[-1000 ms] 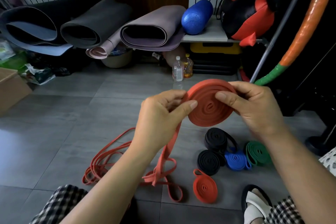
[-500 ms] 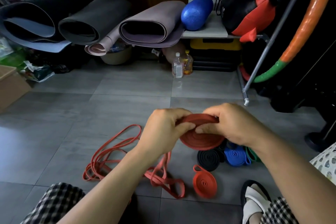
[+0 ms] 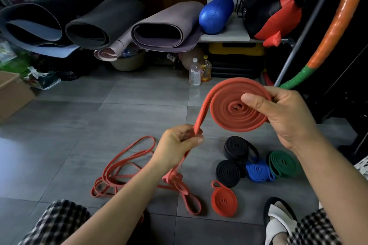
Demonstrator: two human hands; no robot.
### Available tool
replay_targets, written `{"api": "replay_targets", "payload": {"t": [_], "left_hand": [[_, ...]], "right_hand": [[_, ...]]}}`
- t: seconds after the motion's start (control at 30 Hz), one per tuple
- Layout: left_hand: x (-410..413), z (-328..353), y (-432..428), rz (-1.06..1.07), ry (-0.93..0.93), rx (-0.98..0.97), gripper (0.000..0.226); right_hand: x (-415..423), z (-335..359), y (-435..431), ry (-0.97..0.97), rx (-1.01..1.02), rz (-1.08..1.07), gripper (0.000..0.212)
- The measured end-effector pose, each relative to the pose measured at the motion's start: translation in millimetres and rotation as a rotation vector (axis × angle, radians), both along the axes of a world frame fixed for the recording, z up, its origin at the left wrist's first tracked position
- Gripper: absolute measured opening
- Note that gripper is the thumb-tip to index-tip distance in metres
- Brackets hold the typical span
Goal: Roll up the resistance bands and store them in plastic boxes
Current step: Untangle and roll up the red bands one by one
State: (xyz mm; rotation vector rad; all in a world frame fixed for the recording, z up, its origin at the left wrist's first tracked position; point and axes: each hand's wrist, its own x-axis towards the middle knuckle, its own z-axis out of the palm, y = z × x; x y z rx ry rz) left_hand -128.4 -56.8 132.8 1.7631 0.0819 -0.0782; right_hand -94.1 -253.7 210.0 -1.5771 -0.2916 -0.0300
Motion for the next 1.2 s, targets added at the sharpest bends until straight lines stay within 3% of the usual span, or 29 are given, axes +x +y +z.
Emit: {"api": "replay_targets", "payload": {"t": [0.1,0.23,0.4,0.47,0.67,0.77,0.83,0.9,0.97,1.03,1.13,1.2], "left_hand": [[3,-17,7,0.016,0.002,0.159,0.015],[5,-48,25,-0.086,0.135,0.574,0.007],[4,-60,39,-0.053,0.198,0.382,0.022],[2,-67,46,-0.045,0.237,0.319,0.018],[-12,-112,66,-0.164,0.458,0.604,0.051],[-15,-130,75,-0.286,0.387,0.897,0.071],[-13,-128,69,-0.323,0.380,0.837,0.061],[-14,-123,59,-0.365,0.410,0.706,0.027],[-14,-121,44,-0.408,0.402,0.684,0.034],[-16,-121,37,-0.446,0.480,0.646,0.023],[-17,-115,35,-0.456,0.339,0.811,0.029],[-13,-99,42,-0.471,0.346,0.891,0.037]], "right_hand": [[-1,1,1,0.009,0.050,-0.028,0.013],[0,4,1,0.057,0.173,-0.059,0.017],[0,3,-1,0.061,0.158,-0.066,0.018],[-2,3,3,0.055,0.162,-0.046,0.019],[-15,11,15,0.037,0.113,0.080,0.020],[-21,20,13,0.017,0.107,0.076,0.018],[-25,31,7,-0.010,0.124,0.076,0.018],[-29,40,-1,-0.040,0.137,0.065,0.017],[-31,46,-11,-0.056,0.157,0.042,0.016],[-29,43,-24,-0.054,0.143,-0.009,0.017],[-22,27,-44,0.030,0.095,-0.076,0.024],[-17,12,-51,0.085,0.009,-0.093,0.041]]}}
